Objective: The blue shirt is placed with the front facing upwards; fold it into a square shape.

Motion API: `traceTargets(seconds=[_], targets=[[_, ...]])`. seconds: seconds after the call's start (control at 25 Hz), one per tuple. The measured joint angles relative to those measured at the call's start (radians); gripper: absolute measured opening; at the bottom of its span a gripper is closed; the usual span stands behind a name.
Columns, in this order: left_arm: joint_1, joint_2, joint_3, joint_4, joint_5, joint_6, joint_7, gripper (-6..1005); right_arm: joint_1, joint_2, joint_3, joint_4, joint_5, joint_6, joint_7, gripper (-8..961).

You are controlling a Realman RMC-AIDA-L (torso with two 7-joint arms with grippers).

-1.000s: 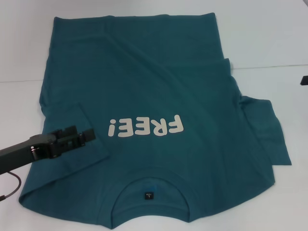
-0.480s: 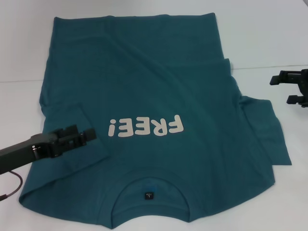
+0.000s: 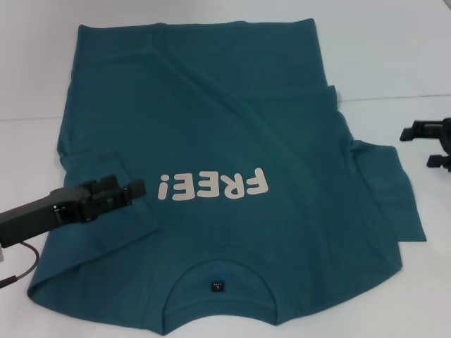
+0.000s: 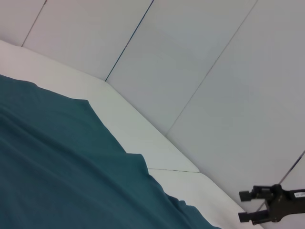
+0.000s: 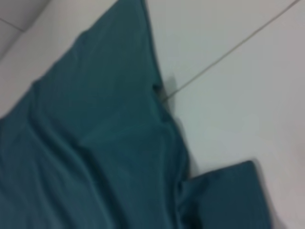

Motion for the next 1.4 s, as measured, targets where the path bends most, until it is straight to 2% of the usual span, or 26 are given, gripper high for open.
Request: traceTargets(seconds=[0.2, 0.64, 0.68, 0.96, 1.4], targets=[[0.002, 0.000, 0.000, -0.006, -0.001, -0.003, 0.000, 934, 0.008, 0.019, -0.097, 0.002, -0.001, 0.054, -0.044, 916], [0.001, 0.000, -0.006, -0.006, -0.001, -0.003, -0.004, 933, -0.001, 0.051, -0.138, 0.007, -0.002, 0.141, -0.048, 915], [0.000, 0.000, -0.006, -0.007, -0.001, -0.003, -0.004, 933, -0.002, 0.059, -0.139, 0.010, -0.002, 0.154, -0.048, 915], [0.002, 0.000, -0.008, -0.008, -0.001, -0.006, -0.005, 933, 0.002, 0.072, -0.138, 0.014, -0.002, 0.179, -0.042, 916], [0.004, -0.002, -0.007, -0.015, -0.001, -0.018, -0.006, 933, 0.011, 0.076, -0.137, 0.040, -0.002, 0.205, -0.037, 916]])
